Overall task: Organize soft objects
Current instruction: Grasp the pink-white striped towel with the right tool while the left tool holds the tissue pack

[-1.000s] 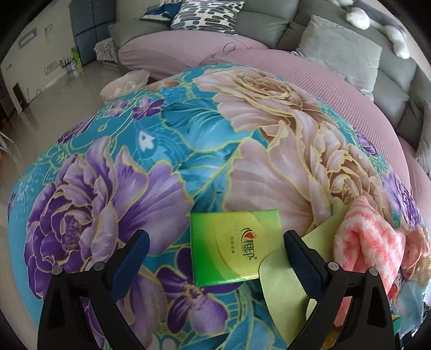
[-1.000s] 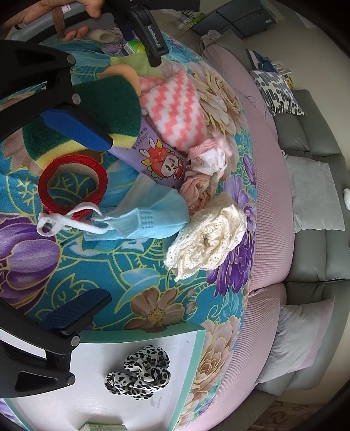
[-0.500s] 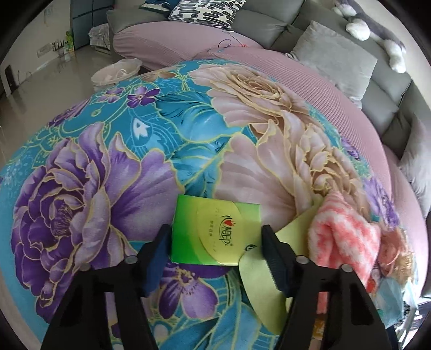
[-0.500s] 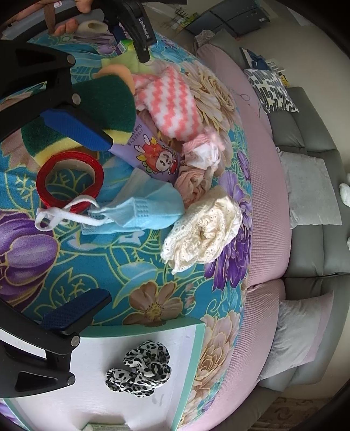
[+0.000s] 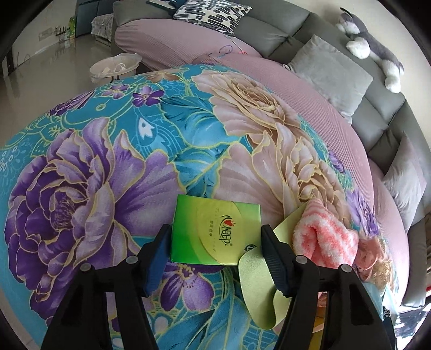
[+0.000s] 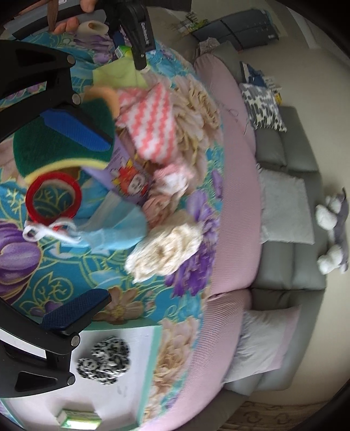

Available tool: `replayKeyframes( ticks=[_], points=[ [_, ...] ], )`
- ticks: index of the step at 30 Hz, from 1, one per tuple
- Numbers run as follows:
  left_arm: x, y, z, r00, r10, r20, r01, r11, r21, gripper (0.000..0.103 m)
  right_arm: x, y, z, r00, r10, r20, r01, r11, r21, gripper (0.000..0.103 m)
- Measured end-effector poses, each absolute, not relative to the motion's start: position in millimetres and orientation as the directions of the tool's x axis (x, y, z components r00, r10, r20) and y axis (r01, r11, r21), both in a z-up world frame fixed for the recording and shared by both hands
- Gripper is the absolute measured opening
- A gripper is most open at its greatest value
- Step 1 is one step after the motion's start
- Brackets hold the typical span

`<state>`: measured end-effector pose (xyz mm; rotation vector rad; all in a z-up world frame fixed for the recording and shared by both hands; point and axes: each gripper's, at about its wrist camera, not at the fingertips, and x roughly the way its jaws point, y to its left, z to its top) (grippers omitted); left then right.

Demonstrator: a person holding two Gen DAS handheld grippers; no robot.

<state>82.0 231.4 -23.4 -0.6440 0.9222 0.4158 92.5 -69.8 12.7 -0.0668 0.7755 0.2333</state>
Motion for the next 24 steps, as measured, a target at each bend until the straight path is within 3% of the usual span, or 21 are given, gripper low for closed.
replayKeyframes(
  ticks=[10, 24],
  points=[
    [83, 241, -35, 0.513, 0.045, -0.857, -0.598, 0.735, -0.32, 0.067, 86, -6, 26, 0.671, 0.292, -0.681, -0.391, 0.92, 0.01, 0.1],
    [81, 247, -36, 0.512, 0.029, -0.858, -0.594, 0.734, -0.329, 0.068, 109, 60, 5, 0.614, 0.341, -0.712, -0.506, 0.862, -0.023, 0.074]
  ],
)
